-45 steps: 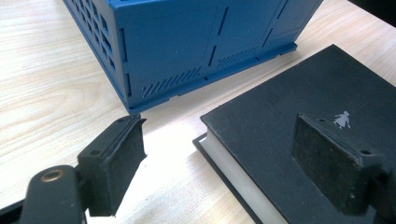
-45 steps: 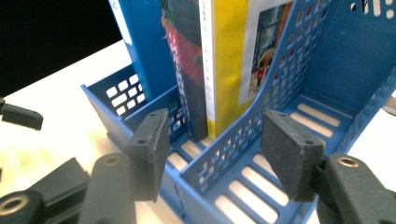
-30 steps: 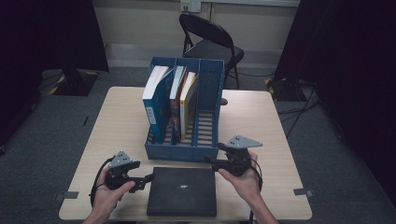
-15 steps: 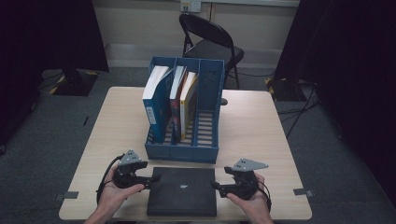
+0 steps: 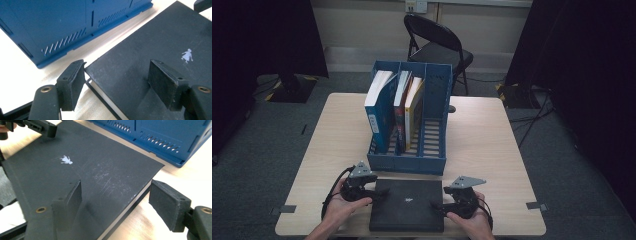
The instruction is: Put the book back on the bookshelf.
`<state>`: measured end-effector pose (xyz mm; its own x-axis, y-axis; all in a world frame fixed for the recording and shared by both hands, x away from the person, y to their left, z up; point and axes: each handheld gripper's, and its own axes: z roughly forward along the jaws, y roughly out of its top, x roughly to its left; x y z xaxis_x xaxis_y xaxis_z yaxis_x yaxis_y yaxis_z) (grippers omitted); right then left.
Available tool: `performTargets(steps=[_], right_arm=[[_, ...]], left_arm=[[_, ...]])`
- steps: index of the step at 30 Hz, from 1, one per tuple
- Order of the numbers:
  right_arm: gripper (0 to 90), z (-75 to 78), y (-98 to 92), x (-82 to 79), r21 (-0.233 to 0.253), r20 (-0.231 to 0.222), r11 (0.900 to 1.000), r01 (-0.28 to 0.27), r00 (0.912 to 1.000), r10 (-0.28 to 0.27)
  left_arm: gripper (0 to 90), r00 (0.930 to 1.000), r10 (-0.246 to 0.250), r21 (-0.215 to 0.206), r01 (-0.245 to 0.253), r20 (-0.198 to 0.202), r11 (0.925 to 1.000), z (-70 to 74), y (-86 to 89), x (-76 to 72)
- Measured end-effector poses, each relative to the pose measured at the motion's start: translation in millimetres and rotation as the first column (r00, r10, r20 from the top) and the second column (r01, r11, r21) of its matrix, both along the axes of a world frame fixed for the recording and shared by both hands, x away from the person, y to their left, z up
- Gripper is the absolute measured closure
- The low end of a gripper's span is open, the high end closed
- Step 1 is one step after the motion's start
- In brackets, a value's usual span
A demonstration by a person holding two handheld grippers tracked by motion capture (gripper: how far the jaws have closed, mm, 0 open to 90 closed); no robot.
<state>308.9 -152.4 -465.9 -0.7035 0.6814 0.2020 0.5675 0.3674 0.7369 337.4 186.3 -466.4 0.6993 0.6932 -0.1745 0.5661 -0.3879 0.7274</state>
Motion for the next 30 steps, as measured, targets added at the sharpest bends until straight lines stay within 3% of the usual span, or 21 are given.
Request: performTargets(steps=[7, 15, 24, 30], right_arm=[[22.8, -4.1, 6.0, 2.1, -0.01, -0.008, 1.0, 0.022, 0.9997, -0.022], [22.8, -4.2, 7.1, 6.9, -0.017, -0.004, 1.0, 0.006, 1.0, -0.006], [24.9, -6.2, 12.9, 17.9, 0.001, 0.007, 1.0, -0.014, 0.9999, 0.014], [26.0, -6.3, 20.0, 23.7, 0.004, 0.011, 0.999, -0.046, 0.9989, 0.046]], left_arm=[[26.6, 0.9995, -0.032, -0.031, 0.032, -0.005, 0.999, -4.0, -0.5, 6.7], [26.5, 0.998, -0.053, -0.063, 0.051, -0.034, 0.9967, -6.3, 1.2, 12.8], [22.4, 0.9965, -0.052, -0.027, 0.05, -0.065, 0.9984, -2.8, 5.7, 5.9], [20.8, 0.9894, -0.101, -0.004, 0.101, -0.104, 0.9949, -0.2, 15.4, -5.3]])
